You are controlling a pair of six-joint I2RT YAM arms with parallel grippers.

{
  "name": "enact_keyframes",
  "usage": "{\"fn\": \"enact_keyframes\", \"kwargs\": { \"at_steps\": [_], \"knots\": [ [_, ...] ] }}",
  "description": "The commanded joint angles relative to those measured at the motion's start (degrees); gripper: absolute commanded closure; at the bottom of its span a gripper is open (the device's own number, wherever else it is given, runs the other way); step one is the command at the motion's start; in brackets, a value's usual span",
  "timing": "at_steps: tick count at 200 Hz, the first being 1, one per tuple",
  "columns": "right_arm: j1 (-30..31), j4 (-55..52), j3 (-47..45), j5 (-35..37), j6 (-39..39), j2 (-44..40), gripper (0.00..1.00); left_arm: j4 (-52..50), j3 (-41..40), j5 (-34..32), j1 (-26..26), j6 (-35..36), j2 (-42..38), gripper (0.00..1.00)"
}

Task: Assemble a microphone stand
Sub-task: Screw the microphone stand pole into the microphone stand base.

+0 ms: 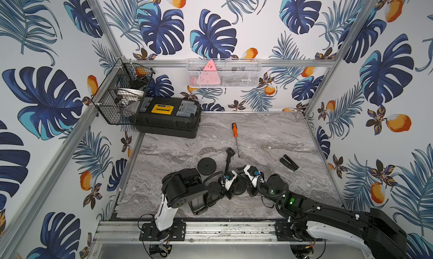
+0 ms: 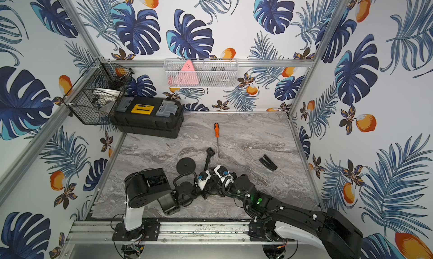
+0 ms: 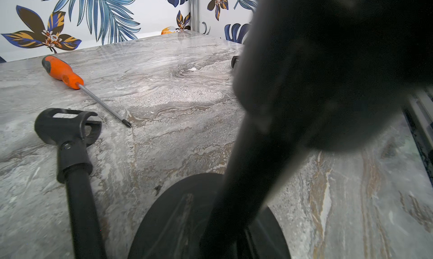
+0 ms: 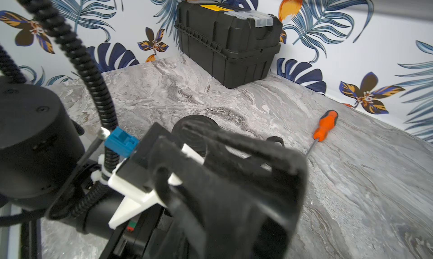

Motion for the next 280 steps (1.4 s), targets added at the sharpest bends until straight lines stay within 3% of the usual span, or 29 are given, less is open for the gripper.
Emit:
{"fn": "enact_keyframes", "kwargs": {
  "at_steps": [1, 30, 50, 86, 129, 135, 143, 153, 164, 184, 229, 280],
  "knots": [
    [3.7, -10.8, 0.6, 9.4, 6.7, 2.4, 1.0, 1.6, 0.8, 1.2, -0.1, 5.9, 0.1, 0.67],
    [9.7, -14.4, 5.1, 20.3, 9.7, 8.6, 1.0, 1.6, 0.9, 1.3, -0.1, 5.8, 0.3, 0.66],
    [12.1, -15.9, 7.4, 24.1, 11.7, 11.6, 1.0, 1.8, 0.8, 1.0, -0.1, 5.8, 0.2, 0.64],
    [12.5, -16.1, 7.5, 24.1, 12.7, 10.1, 1.0, 1.7, 0.4, 0.8, -0.1, 5.8, -0.4, 0.64],
    [12.3, -18.2, 9.3, 22.1, 11.2, 7.9, 1.0, 1.7, 0.8, 1.3, -0.1, 5.6, 0.1, 0.71],
    [12.3, -19.3, 10.1, 21.7, 10.8, 7.8, 0.89, 1.7, 0.8, 1.2, -0.1, 5.5, 0.1, 0.72],
    [12.1, -19.7, 10.8, 20.8, 9.8, 7.7, 0.66, 1.7, 0.8, 0.8, -0.1, 5.3, 0.1, 0.73],
    [12.0, -20.7, 11.7, 20.1, 9.0, 7.4, 0.5, 1.7, 0.8, 0.5, -0.1, 5.2, 0.2, 0.73],
    [11.4, -21.8, 12.5, 17.4, 7.5, 7.0, 0.38, 1.7, 0.8, 0.6, -0.1, 5.2, 0.2, 0.73],
    [9.2, -21.9, 11.8, 10.7, 6.3, 4.5, 0.3, 1.7, 0.9, 0.2, -0.1, 4.8, 0.6, 0.73],
    [-5.1, -21.2, 6.3, -12.7, 3.6, -7.6, 0.32, 1.8, 0.7, -1.0, -0.1, 3.1, 1.5, 0.74],
    [-15.7, -25.9, 8.1, -23.6, 0.3, -11.8, 0.34, 1.8, 1.2, -0.6, -0.1, 1.9, 2.3, 0.74]
  ]
}}
